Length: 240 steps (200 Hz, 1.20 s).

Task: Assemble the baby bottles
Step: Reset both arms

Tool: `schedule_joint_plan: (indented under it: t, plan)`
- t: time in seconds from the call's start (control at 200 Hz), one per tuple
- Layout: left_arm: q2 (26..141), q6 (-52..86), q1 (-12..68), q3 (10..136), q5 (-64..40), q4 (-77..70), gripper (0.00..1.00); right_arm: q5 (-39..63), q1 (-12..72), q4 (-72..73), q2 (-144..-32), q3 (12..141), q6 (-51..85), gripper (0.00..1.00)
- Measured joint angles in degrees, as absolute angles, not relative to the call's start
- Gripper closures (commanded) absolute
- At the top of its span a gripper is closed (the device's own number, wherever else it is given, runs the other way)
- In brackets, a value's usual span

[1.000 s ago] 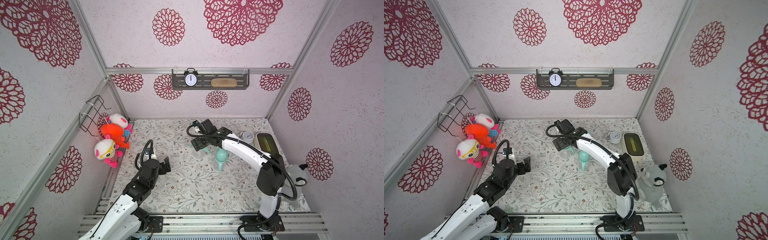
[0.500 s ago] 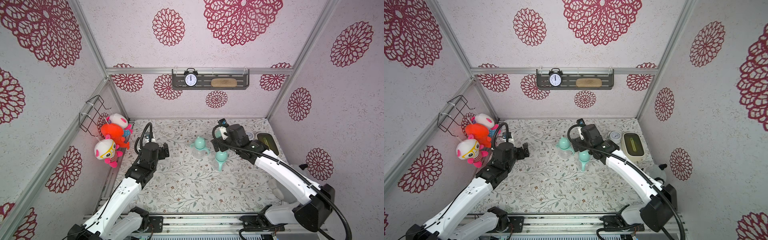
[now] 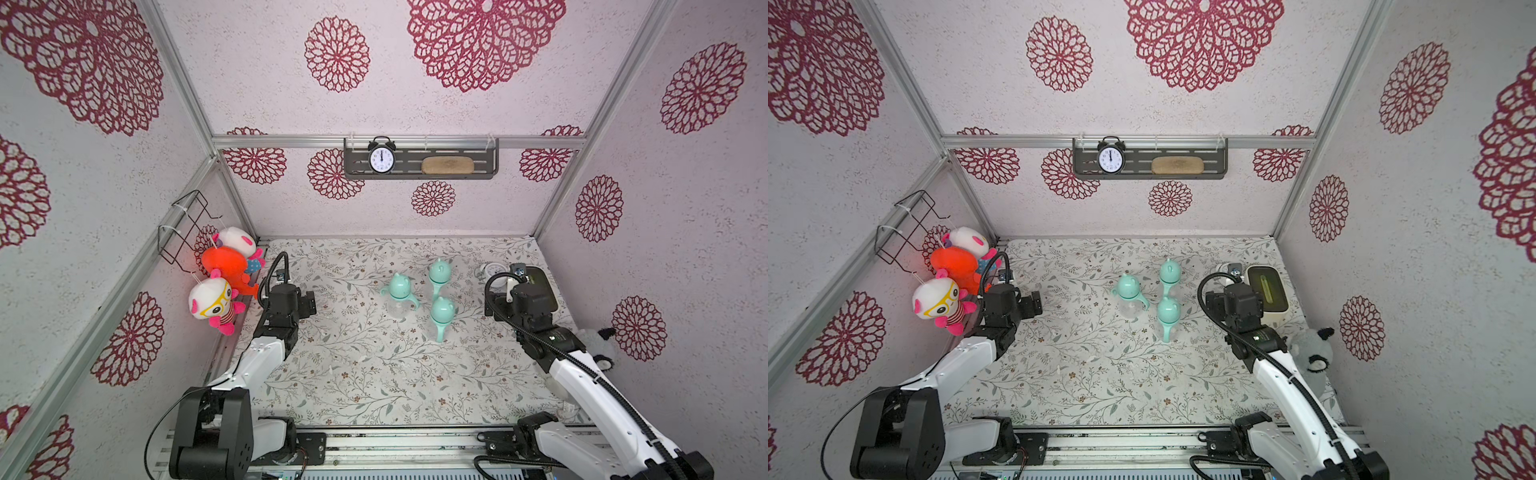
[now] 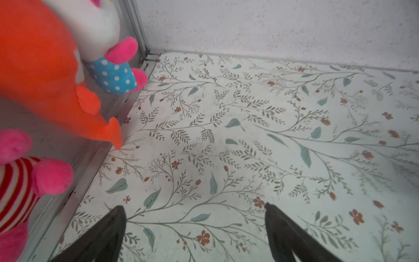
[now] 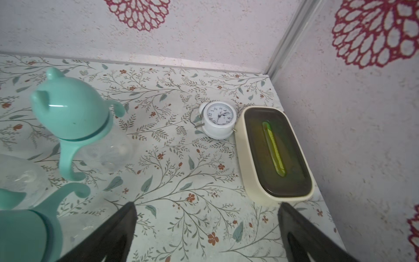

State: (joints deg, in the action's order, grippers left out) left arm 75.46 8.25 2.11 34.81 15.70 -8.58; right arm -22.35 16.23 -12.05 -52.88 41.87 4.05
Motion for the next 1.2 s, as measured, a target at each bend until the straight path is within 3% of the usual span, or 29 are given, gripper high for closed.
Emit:
schedule_joint_plan:
  t: [0.38, 0.691, 1.201]
  plan:
    - [80.64, 5.56, -2.33, 29.06, 12.03, -28.14, 0.02, -25.8, 9.04, 8.73, -50.52, 24.23, 4.12, 0.02]
    - [87.48, 5.04, -4.32, 23.66, 10.11, -44.34, 0.02, -25.69, 8.67, 36.97, -62.52, 10.55, 3.86, 0.01]
    - [88.84, 7.18, -7.16, 23.97, 8.4, -47.51, 0.02, -21.74, 6.04, 69.63, -87.83, 10.02, 0.4, 0.02]
